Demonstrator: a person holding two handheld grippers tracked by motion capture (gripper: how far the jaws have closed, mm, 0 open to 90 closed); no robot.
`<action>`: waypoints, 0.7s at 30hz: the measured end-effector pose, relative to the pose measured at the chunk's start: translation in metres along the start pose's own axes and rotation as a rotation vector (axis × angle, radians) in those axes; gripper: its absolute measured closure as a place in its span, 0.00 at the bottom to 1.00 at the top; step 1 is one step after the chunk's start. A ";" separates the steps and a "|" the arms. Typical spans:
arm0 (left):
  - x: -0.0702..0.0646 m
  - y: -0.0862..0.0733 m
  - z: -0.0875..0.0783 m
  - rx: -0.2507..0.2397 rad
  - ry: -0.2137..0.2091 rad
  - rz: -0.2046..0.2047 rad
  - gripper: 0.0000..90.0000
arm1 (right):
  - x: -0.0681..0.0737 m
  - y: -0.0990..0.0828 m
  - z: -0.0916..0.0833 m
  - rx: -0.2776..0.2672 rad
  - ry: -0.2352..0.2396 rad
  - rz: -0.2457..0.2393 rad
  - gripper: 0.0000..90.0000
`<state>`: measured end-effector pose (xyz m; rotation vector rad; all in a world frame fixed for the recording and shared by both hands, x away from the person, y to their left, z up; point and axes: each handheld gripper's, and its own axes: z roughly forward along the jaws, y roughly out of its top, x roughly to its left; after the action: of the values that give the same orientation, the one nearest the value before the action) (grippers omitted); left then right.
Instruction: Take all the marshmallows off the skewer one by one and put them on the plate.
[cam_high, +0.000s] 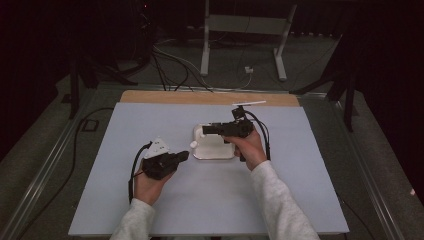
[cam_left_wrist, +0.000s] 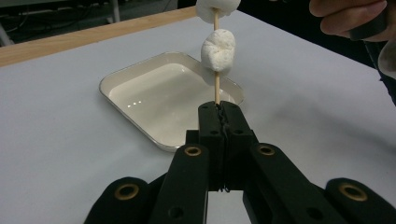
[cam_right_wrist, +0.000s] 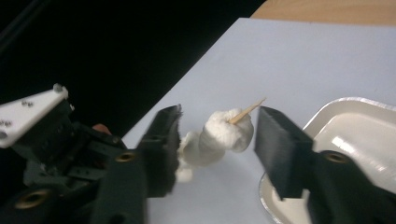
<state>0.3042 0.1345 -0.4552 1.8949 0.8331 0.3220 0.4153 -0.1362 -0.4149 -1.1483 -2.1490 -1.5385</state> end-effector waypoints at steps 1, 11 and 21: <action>0.000 0.000 0.000 0.000 -0.001 0.001 1.00 | -0.001 0.000 0.001 0.001 0.005 0.020 0.64; 0.000 -0.001 0.001 -0.002 -0.006 0.013 1.00 | -0.002 0.000 0.000 0.024 0.021 0.074 0.76; 0.001 -0.001 0.001 -0.007 -0.013 0.014 1.00 | 0.000 0.002 -0.005 0.008 0.010 0.062 0.82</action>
<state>0.3052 0.1349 -0.4570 1.8952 0.8099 0.3204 0.4153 -0.1403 -0.4113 -1.1907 -2.0911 -1.5045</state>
